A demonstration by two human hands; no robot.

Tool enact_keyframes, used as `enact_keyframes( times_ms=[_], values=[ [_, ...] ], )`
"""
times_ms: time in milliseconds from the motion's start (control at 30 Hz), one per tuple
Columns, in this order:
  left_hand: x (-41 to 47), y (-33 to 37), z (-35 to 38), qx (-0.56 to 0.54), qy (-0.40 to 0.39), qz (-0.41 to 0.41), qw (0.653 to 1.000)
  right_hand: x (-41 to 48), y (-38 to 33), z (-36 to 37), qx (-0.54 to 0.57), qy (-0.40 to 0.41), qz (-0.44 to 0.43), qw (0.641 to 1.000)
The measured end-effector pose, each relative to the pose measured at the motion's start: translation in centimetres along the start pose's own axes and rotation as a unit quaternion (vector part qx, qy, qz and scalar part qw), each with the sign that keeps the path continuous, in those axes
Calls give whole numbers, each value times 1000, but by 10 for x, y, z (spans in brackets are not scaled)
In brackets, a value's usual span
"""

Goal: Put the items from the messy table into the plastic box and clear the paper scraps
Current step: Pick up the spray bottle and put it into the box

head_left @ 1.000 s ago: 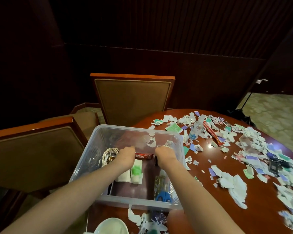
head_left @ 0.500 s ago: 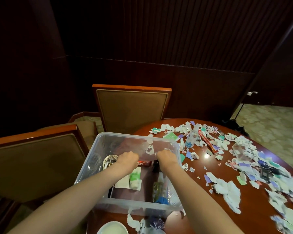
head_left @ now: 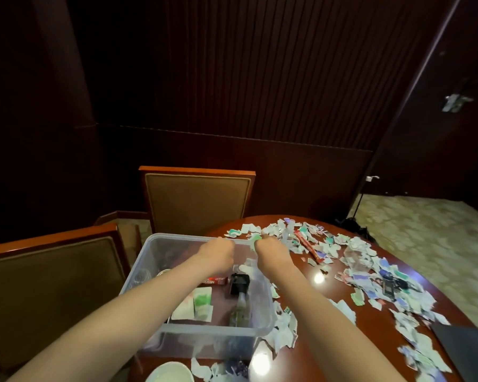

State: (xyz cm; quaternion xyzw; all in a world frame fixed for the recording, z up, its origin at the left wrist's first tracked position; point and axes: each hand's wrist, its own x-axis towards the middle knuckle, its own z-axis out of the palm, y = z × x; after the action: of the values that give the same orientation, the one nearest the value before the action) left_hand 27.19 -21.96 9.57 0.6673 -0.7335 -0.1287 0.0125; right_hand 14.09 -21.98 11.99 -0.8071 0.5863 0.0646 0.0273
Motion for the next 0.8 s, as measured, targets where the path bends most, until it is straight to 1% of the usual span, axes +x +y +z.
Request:
enact_keyframes(
  times_ms=[133, 367, 467, 667, 800],
  values=[
    [-1, 24, -8, -54, 9, 14, 998, -15, 19, -2, -3, 16, 26, 1000],
    [11, 55, -6, -110, 41, 30, 993, -34, 58, 11, 21, 12, 93, 995],
    [23, 63, -5, -123, 54, 24, 991, -38, 74, 16, 37, -4, 116, 993],
    [58, 71, -5, -144, 39, 3, 989, -23, 107, 32, 92, -19, 174, 980],
    [92, 72, -5, -145, 29, -1, 989, 2, 125, 49, 136, -15, 207, 969]
  ],
)
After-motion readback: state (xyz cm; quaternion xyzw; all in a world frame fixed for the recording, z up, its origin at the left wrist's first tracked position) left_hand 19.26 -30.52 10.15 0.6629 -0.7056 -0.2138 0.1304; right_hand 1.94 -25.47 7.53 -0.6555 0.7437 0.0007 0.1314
